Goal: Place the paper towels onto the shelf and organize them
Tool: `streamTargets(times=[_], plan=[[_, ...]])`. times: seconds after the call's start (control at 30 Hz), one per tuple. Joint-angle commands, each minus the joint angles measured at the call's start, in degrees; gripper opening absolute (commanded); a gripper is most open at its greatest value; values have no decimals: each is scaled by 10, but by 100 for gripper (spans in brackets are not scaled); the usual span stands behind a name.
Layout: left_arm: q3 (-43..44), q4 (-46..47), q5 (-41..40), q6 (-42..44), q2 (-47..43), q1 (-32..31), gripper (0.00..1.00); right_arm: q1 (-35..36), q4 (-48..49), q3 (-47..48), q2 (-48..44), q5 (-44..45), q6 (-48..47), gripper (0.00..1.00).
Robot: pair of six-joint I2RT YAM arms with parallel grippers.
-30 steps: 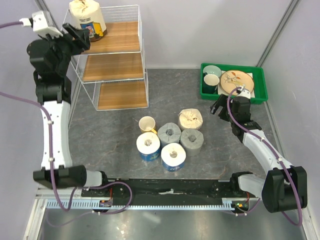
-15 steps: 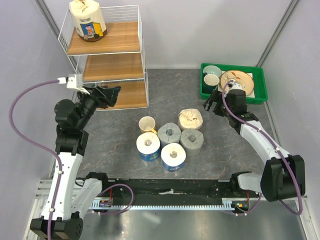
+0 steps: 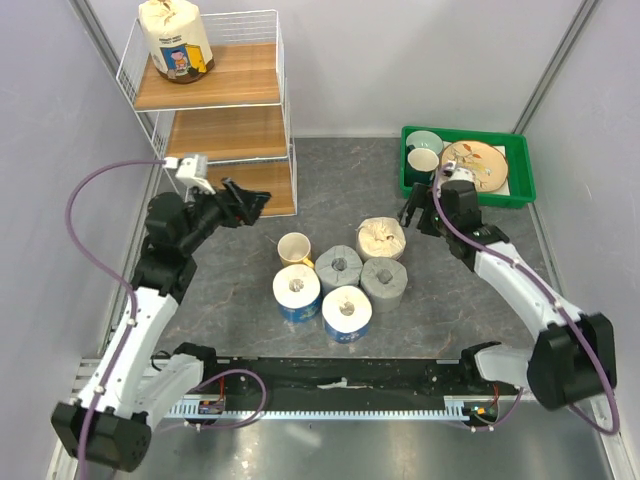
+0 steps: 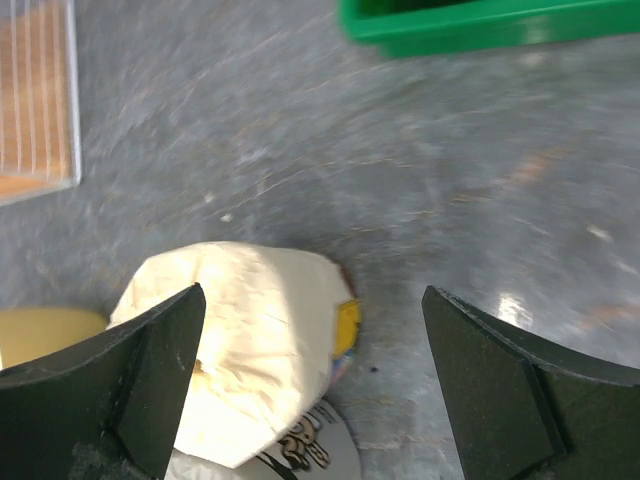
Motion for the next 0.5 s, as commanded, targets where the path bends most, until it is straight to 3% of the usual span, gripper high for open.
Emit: streamTargets(times=[0.0, 0.17, 0.47], plan=[[47, 30, -74, 52, 45, -136, 84, -12, 33, -43, -118, 139, 68, 98], [64, 84, -163, 48, 141, -278, 84, -41, 10, -37, -132, 139, 73, 98], [142, 112, -301, 76, 334, -421, 84, -80, 3, -55, -153, 118, 70, 98]])
